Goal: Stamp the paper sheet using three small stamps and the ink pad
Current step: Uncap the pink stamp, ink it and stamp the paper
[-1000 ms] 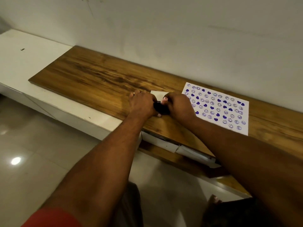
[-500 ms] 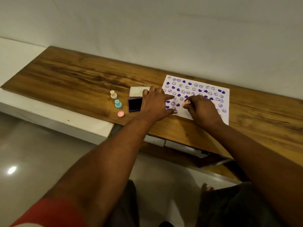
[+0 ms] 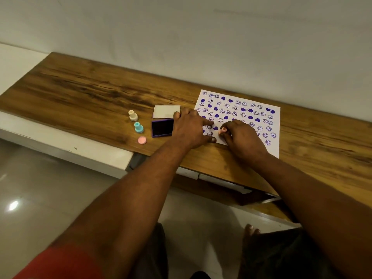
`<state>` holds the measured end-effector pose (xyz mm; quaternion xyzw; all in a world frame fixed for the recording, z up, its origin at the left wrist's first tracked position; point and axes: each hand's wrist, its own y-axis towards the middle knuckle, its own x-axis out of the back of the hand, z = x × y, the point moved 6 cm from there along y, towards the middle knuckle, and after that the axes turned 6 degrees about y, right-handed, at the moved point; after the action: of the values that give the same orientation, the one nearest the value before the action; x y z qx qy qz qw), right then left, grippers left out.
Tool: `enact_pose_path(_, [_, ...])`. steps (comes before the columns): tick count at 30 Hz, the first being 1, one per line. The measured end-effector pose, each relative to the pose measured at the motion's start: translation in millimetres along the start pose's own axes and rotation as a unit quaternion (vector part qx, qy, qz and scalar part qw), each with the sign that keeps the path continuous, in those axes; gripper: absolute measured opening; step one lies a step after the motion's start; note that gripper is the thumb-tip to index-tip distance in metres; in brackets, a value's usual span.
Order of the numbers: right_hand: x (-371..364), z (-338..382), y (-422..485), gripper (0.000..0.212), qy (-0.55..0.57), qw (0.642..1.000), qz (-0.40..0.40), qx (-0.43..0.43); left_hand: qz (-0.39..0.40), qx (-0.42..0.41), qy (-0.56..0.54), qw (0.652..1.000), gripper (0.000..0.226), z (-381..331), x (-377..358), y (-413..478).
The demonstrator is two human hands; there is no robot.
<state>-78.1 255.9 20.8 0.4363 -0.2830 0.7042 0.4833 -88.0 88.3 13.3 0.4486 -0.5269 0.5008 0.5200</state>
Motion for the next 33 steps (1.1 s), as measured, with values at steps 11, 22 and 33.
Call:
enact_pose_path(11, [21.0, 44.3, 3.1, 0.028, -0.008, 0.996, -0.080, 0.035, 0.022, 0.021, -0.035, 0.999, 0.072, 2.2, -4.8, -1.2])
enact_pose_path(22, [-14.8, 16.3, -0.5, 0.031, -0.024, 0.999, -0.026, -0.037, 0.015, 0.025, -0.041, 0.999, 0.071, 4.3, -15.6, -2.8])
enact_pose_path(33, [-15.5, 10.1, 1.1, 0.031, -0.008, 0.999, -0.039, -0.018, 0.026, 0.023, -0.034, 0.999, 0.075, 0.9, -10.1, -1.0])
